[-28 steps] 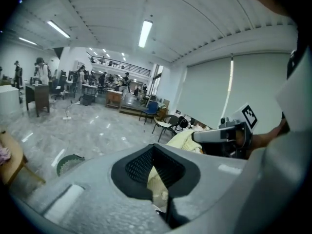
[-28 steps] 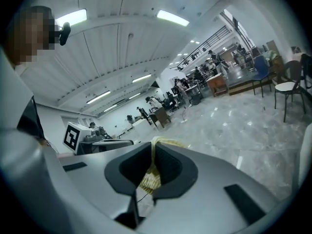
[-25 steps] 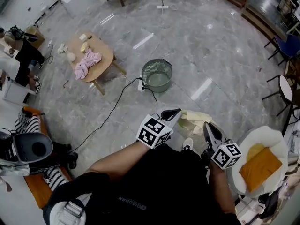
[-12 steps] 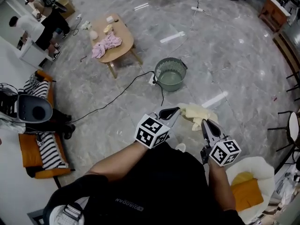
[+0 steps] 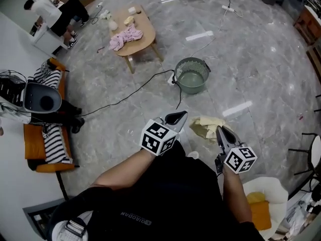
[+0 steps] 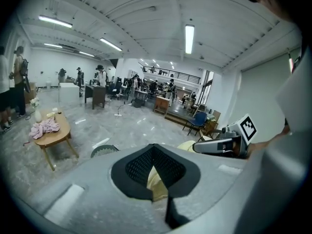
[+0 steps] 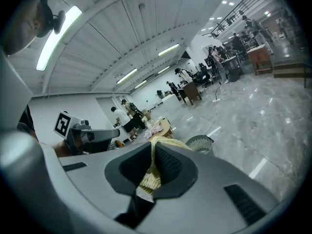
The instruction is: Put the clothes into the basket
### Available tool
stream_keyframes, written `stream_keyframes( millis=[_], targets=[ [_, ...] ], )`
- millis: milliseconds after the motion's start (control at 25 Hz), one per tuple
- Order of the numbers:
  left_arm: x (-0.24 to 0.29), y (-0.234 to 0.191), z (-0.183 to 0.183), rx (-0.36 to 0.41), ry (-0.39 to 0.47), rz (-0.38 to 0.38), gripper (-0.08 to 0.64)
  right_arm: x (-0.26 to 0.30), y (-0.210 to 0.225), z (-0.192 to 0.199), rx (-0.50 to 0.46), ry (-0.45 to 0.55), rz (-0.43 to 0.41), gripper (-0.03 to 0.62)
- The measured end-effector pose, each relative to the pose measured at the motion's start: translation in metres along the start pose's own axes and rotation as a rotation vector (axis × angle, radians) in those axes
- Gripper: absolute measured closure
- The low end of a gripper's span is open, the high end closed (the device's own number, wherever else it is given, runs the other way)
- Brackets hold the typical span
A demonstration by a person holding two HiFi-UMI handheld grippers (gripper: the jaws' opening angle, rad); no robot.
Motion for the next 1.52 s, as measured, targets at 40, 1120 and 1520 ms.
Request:
stream_keyframes(
  millis=[40, 1120, 1520],
  targets=[
    [-0.001, -0.005, -0.002, -0.003, 0.007, -0.01, 0.56, 0.006, -0.001, -0.003, -0.006, -0.005, -0.007, 0.557],
    [0.009, -0.244, -0.046, -0.082, -0.016, -0.038, 0.56, 0.283, 0.002, -0.071, -0.055, -0.237, 0.072, 0.557],
    [0.05, -0.271, -0.044, -0.148, -0.034, -0.064, 0.56, 0.348, 0.042, -0.043, -0.008, -0.421, 0.061, 0.557]
  ],
)
Point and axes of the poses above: the fingertips, and each gripper's own axes: x forward along the fingers, y to its right, z out of its underside, the point moved 9 cm from there along -x, backward along the fingers, and after that the axes turned 10 degrees about z, right-handed, at the moved point
